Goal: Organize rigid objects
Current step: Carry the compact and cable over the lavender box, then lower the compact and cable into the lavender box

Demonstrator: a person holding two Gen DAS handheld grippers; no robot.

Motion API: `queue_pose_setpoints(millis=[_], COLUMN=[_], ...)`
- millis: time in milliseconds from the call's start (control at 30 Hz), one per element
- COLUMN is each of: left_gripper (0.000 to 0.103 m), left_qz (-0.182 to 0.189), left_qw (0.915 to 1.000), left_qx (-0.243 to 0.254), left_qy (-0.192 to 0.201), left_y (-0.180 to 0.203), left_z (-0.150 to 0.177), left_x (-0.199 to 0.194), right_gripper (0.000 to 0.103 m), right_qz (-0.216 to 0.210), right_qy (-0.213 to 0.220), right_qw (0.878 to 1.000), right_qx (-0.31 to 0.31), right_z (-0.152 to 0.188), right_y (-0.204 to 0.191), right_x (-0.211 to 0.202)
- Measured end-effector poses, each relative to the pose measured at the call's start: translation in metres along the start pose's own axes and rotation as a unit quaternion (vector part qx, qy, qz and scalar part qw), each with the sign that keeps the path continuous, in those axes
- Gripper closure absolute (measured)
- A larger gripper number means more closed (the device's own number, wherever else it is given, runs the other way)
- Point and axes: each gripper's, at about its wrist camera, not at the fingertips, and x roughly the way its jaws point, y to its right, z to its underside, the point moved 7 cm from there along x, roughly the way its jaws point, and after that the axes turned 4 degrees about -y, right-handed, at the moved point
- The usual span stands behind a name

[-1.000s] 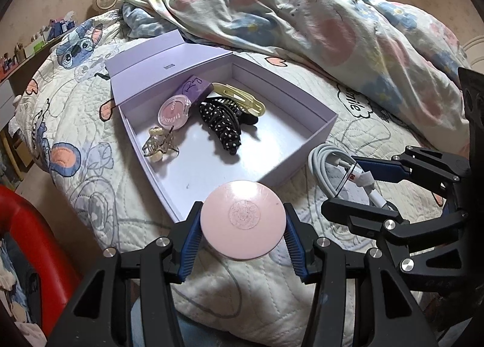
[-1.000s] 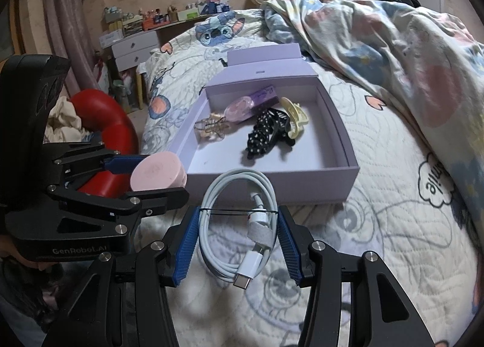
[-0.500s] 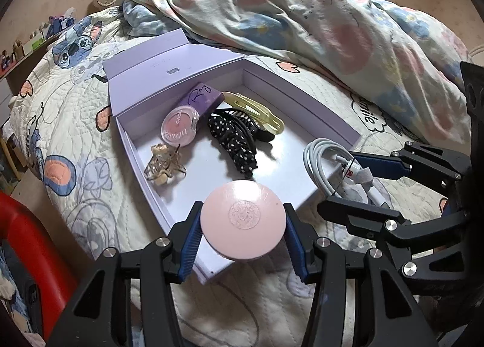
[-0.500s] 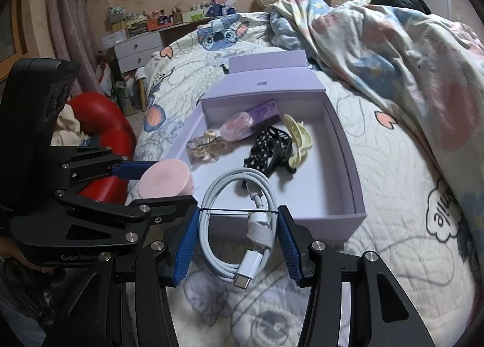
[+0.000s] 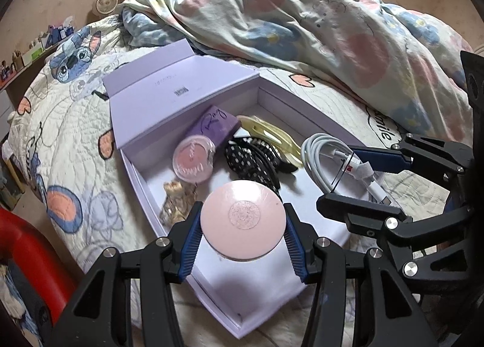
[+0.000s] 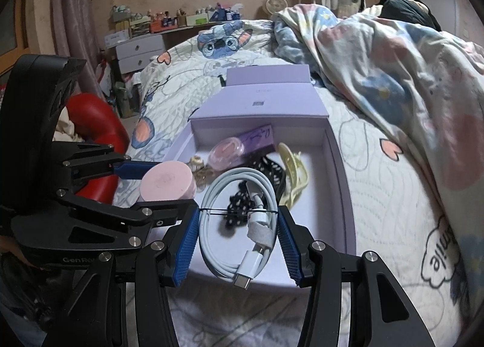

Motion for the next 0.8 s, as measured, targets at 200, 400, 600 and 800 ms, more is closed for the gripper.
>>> queue_pose_setpoints(millis=[200, 400, 600, 800], left_gripper=[0.053, 0.053, 0.053, 0.053], left_qz=[-0.009, -0.016, -0.026, -0.032], left_qw=[0.9999, 0.9997, 0.9994, 0.9994], left_qx=[0.007, 0.005, 0.008, 0.009], left_qy=[0.01, 0.016, 0.021, 0.01], left_y=[-0.007, -0.017, -0.026, -0.033], left_z=[-0.017, -0.03, -0.042, -0.049], left_x=[0.003, 0.008, 0.012, 0.025], right_gripper=[0.053, 0.053, 0.053, 0.053], right_qz=[-0.001, -0.002, -0.001, -0.003], right_qy=[0.01, 0.017, 0.025, 0.024], right_qw=[1.0, 1.0, 1.0, 1.0], right_qx=[-0.002, -0.003, -0.007, -0.012], right_z=[-0.015, -0.027, -0.043, -0.054], right_y=[0.009, 0.016, 0.023, 0.027], right_x=[0.007, 0.012, 0.015, 0.02])
